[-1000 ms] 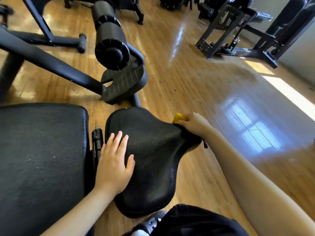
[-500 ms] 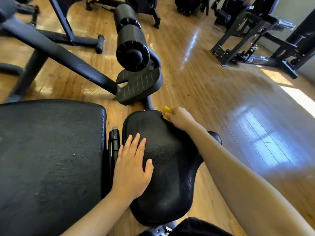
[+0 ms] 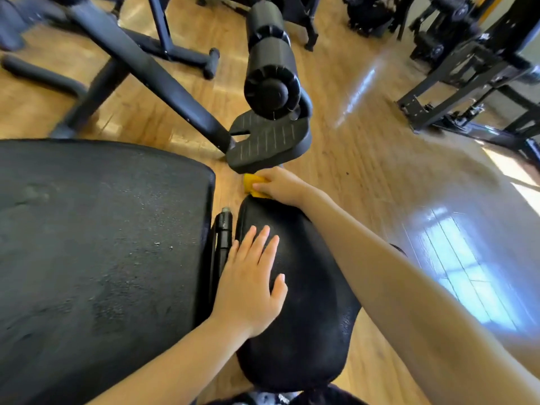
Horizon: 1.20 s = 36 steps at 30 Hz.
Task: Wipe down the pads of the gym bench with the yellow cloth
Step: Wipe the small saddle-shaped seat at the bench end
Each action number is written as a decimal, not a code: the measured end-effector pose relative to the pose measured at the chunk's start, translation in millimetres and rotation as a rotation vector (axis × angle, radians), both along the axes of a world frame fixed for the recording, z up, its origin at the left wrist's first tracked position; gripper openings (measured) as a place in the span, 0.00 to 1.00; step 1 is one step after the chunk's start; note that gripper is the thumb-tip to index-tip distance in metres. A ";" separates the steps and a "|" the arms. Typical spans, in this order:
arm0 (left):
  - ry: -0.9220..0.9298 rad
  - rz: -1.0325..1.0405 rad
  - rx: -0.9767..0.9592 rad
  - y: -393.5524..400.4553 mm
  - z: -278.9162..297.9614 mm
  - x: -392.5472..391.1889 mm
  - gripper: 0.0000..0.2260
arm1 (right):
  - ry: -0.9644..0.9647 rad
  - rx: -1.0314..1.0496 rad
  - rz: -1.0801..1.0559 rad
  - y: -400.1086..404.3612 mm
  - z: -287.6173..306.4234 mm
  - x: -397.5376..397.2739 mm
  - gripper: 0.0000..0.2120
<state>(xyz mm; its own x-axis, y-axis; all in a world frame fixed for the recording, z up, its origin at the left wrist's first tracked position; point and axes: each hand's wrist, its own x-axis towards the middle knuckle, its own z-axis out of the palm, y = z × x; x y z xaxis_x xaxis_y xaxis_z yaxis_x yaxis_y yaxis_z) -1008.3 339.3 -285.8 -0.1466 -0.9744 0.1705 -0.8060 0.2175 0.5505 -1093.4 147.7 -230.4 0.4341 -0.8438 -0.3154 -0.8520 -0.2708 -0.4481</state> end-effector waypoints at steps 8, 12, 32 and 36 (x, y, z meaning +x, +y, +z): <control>0.020 -0.008 0.004 -1.2 0.2 1.1 0.29 | -0.019 0.033 -0.304 -14.3 -9.6 -57.1 0.15; 0.030 0.002 -0.004 -1.3 1.7 0.7 0.29 | 0.056 -0.118 -0.234 -5.8 -16.2 -46.8 0.14; 0.053 0.010 0.015 -0.6 -0.3 2.9 0.31 | -0.148 -0.099 -0.271 12.1 -11.7 -54.3 0.07; 0.052 0.008 0.014 -0.7 -0.4 2.9 0.31 | -0.176 -0.112 -0.282 25.8 -8.0 -68.3 0.16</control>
